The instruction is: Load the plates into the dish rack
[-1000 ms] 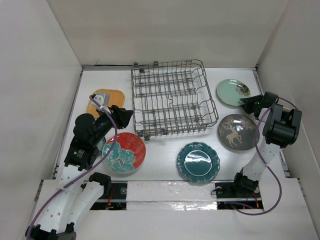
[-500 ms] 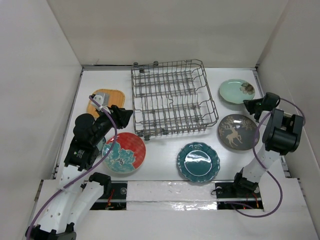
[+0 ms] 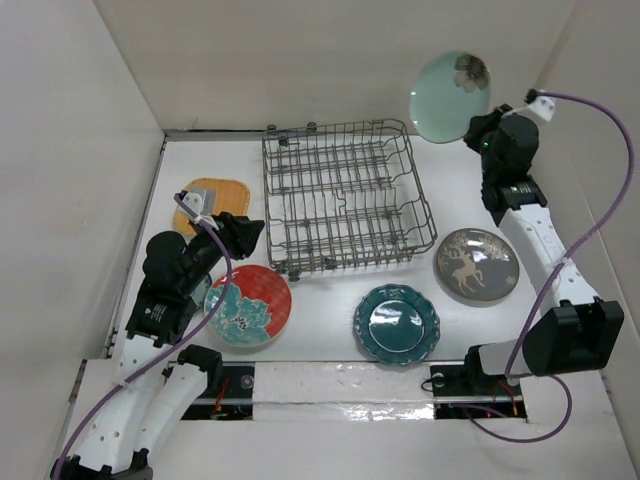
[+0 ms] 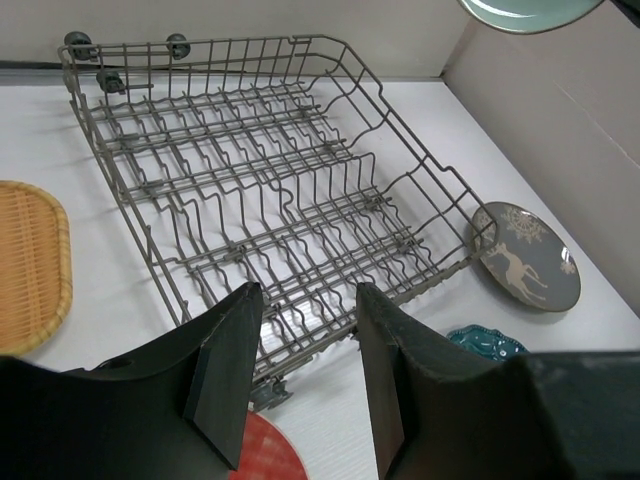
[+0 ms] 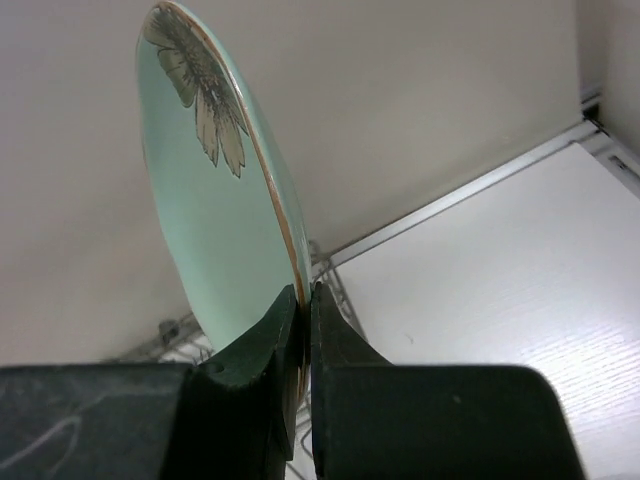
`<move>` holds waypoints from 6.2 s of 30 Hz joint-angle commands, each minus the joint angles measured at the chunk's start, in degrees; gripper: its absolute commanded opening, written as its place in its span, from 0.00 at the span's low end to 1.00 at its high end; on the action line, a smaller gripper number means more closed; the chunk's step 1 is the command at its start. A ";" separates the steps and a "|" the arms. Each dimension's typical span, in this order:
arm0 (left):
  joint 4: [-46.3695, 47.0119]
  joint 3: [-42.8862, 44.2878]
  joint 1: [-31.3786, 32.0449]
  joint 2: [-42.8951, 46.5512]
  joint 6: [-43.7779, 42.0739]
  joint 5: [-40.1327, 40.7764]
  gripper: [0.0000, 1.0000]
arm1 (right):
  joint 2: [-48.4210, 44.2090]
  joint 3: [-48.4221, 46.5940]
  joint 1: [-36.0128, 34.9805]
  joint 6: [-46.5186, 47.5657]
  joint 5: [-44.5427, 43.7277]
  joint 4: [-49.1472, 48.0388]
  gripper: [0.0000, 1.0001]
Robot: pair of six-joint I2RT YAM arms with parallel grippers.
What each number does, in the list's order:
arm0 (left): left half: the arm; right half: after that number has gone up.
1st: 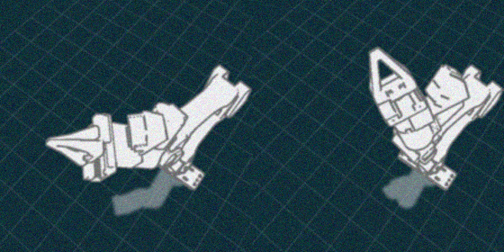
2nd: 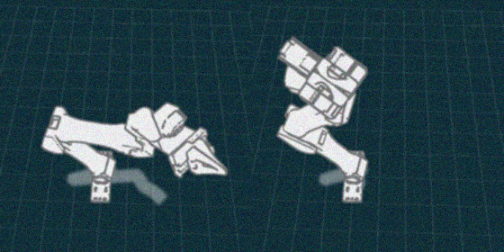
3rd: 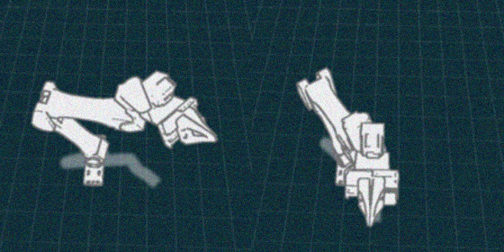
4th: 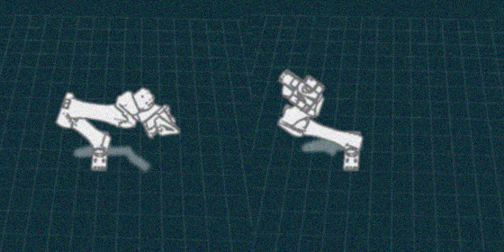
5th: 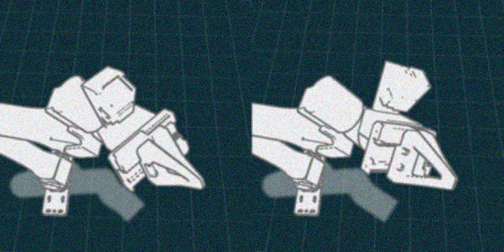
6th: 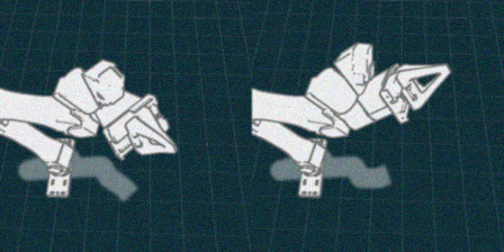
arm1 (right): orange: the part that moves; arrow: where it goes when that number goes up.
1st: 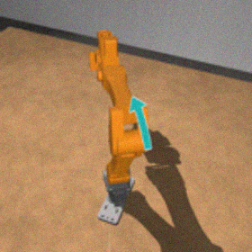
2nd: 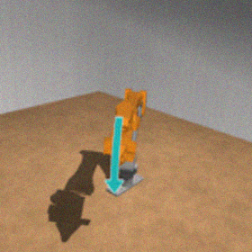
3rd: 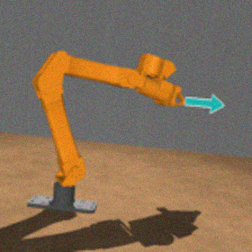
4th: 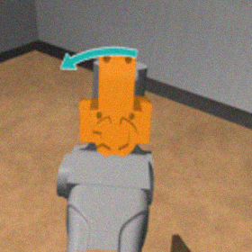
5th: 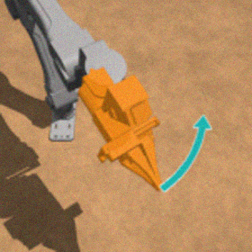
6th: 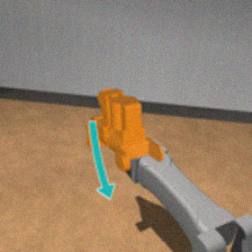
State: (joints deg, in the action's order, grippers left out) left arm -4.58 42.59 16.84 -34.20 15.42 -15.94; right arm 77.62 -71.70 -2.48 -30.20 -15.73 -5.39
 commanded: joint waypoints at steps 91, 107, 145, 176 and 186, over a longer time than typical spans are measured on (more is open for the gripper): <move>1.24 -0.40 7.86 8.53 -0.22 4.34 0.38 | -30.17 49.63 35.44 -15.42 21.61 22.71 0.86; 0.80 -0.58 8.38 7.57 -0.13 4.69 0.38 | -15.23 59.56 35.97 -27.70 34.18 -0.48 0.62; 0.80 -0.75 7.33 5.81 -0.39 4.60 0.36 | -17.09 -9.04 -15.38 6.01 -10.06 17.40 0.00; 0.27 -0.66 7.33 7.30 -0.48 5.40 0.37 | 29.34 -35.00 -35.05 18.24 -45.27 33.07 0.00; 0.01 -0.75 7.33 7.30 -0.48 5.66 0.36 | 33.11 -32.89 -35.58 19.03 -47.20 31.67 0.00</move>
State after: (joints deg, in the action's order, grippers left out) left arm -6.33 41.69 24.32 -26.81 15.46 -10.41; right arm 111.77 -103.55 -37.28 -10.50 -56.60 33.85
